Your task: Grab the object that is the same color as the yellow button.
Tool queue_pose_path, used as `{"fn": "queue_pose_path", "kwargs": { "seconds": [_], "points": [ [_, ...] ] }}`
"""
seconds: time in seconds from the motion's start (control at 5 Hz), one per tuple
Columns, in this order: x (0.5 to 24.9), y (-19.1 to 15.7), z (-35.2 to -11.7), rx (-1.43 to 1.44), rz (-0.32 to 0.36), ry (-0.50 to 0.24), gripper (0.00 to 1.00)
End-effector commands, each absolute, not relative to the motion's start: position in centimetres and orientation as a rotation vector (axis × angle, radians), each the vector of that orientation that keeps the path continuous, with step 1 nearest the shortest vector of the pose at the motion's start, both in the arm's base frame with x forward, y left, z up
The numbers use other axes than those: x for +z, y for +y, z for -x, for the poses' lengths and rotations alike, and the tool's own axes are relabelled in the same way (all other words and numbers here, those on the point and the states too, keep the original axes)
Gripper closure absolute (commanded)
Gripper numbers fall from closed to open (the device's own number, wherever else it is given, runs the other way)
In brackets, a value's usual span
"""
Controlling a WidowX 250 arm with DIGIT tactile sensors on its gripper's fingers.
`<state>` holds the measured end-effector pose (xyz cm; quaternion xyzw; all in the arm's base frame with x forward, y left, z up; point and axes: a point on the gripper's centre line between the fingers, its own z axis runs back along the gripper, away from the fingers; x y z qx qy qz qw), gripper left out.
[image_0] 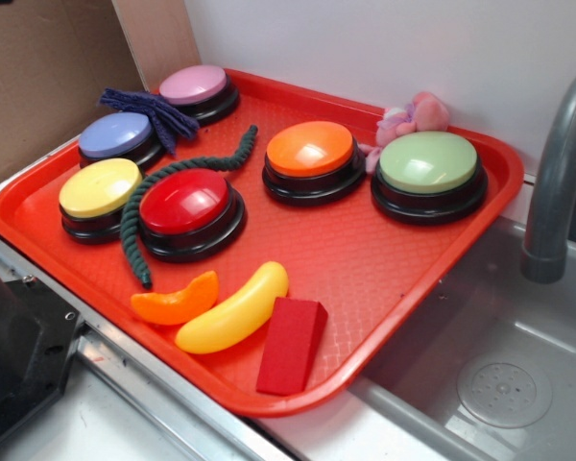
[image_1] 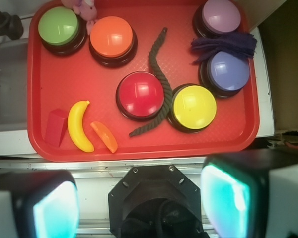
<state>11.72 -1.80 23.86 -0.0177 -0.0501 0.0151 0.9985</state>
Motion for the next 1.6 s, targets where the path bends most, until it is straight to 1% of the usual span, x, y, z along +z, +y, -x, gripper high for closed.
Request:
{"fn": "queue_pose_path", "kwargs": {
  "seconds": [0.0, 0.2, 0.4, 0.6, 0.8, 1.0, 1.2, 1.4],
  "points": [
    [23.9, -1.8, -11.7, 0.03, 0.035, -0.1, 0.0],
    [22.5, -2.7, -12.8, 0.04, 0.109, -0.095, 0.0],
    [21.1, -3.7, -14.0, 0.128, 0.135, -0.106, 0.0],
    [19.2, -5.2, -15.2, 0.25, 0.184, -0.114, 0.0],
    [16.6, -7.4, -16.6, 0.311, 0.186, -0.106, 0.0],
    [13.7, -9.5, -17.7, 0.316, 0.156, -0.078, 0.0],
    [10.0, -11.5, -18.9, 0.329, 0.119, -0.07, 0.0],
    [6.7, -12.7, -19.7, 0.304, 0.12, -0.094, 0.0]
  ]
}}
